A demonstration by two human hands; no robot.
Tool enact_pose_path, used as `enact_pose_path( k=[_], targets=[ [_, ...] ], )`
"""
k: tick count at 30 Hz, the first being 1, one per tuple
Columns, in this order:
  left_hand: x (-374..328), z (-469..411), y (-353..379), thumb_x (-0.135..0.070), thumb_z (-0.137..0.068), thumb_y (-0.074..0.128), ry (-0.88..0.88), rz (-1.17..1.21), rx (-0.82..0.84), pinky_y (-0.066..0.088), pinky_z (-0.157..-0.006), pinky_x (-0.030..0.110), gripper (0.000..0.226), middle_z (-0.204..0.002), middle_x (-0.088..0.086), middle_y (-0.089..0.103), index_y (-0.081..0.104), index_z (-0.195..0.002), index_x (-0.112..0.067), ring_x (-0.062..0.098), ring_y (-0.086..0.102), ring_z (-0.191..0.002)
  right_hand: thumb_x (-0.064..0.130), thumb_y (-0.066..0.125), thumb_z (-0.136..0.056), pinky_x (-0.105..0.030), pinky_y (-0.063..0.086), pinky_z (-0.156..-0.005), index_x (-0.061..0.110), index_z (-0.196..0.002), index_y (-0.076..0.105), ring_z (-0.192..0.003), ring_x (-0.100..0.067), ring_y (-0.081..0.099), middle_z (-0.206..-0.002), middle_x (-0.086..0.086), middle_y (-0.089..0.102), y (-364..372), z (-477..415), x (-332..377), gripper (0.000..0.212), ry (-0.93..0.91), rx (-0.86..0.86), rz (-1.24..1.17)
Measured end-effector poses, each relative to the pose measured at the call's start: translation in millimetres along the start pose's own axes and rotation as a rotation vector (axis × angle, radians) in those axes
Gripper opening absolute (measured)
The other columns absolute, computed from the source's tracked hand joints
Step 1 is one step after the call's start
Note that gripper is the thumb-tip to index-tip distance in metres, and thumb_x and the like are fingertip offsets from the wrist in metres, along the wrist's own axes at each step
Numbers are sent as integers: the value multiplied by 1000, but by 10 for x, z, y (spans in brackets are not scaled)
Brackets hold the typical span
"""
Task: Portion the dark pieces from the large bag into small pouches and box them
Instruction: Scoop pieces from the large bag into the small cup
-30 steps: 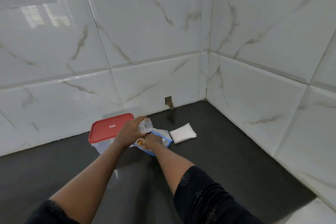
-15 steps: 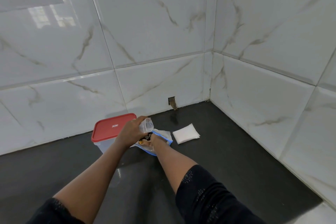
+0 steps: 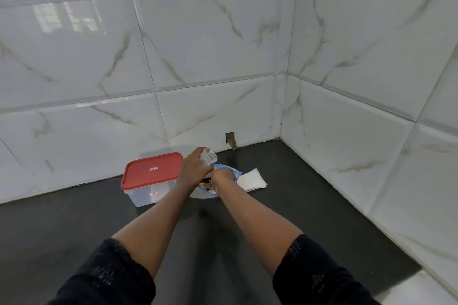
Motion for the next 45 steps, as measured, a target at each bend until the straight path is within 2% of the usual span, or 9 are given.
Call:
enact_pose_path(
  k=[7, 9, 12, 14, 17, 20, 26, 35, 45],
  targets=[
    [-132, -98, 96, -9, -75, 63, 1, 21, 9, 38, -73, 25, 39, -107, 5, 66, 60, -114, -15, 20, 56, -89, 4, 52, -89, -32, 57, -81, -1, -122, 54, -95, -28, 67, -123, -16, 57, -617, 366, 389, 34, -95, -227, 257],
    [-132, -104, 98, -9, -75, 64, -4, 31, 23, 37, -72, 24, 40, -106, 6, 66, 60, -115, -14, 18, 54, -86, 8, 50, -92, -23, 50, -63, 0, -121, 55, -86, -22, 65, -122, -14, 59, -712, 404, 383, 31, -100, -243, 306],
    [-143, -106, 106, -10, -74, 65, 9, 25, 31, 38, -70, 24, 40, -104, 7, 67, 61, -113, -16, 18, 54, -83, 7, 44, -93, -24, 41, -65, -3, -116, 57, -99, -27, 64, -119, -17, 60, -823, 456, 447, 28, -159, -280, 320],
    [-149, -100, 115, -11, -75, 64, 10, 25, 31, 37, -68, 23, 39, -104, 7, 67, 61, -114, -17, 17, 54, -82, 7, 43, -91, -25, 41, -58, -1, -107, 60, -82, -23, 63, -114, -16, 61, -858, 442, 502, 25, -191, -285, 344],
    [-151, -65, 115, -10, -76, 64, 0, 37, 22, 36, -70, 22, 40, -107, 6, 65, 59, -116, -16, 16, 52, -85, 5, 43, -86, -22, 39, -40, 3, -74, 57, -47, -17, 57, -77, -15, 66, -959, 402, 540, 18, -178, -279, 299],
    [-126, -37, 105, -9, -77, 66, -18, 70, 8, 36, -74, 22, 44, -111, 5, 64, 56, -119, -17, 15, 51, -89, 1, 45, -85, -19, 38, -33, -5, -73, 62, -30, -18, 51, -34, -9, 51, -1105, 422, 598, 22, -165, -263, 244],
    [-92, -3, 106, -14, -75, 70, -19, 96, 5, 38, -84, 26, 57, -122, 5, 56, 48, -128, -18, 19, 50, -104, -6, 39, -80, -17, 31, -34, -2, -58, 57, -33, -19, 43, -48, -14, 50, -1350, 492, 754, 29, -216, -217, 169],
    [-11, 49, 181, -21, -71, 76, -28, 94, 28, 44, -92, 38, 61, -118, 3, 55, 47, -125, -21, 21, 52, -105, -5, 41, -81, -13, 27, -30, -2, -62, 56, -19, -11, 38, -26, -3, 44, -1516, 565, 1118, 25, -258, -172, 208],
    [-9, 90, 310, -24, -73, 76, -56, 137, 55, 41, -102, 45, 65, -127, 1, 55, 43, -129, -23, 22, 50, -115, -3, 42, -91, -17, 36, -33, 7, -63, 55, -24, -7, 45, -43, -8, 51, -1014, 670, 1192, 33, -438, -48, 341]
  ],
)
Point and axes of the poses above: each hand's wrist, its own z-axis away from the middle knuckle, its own y-axis out of the palm, x = y × z, the point moved 7 cm from there along -z, towards the middle knuckle
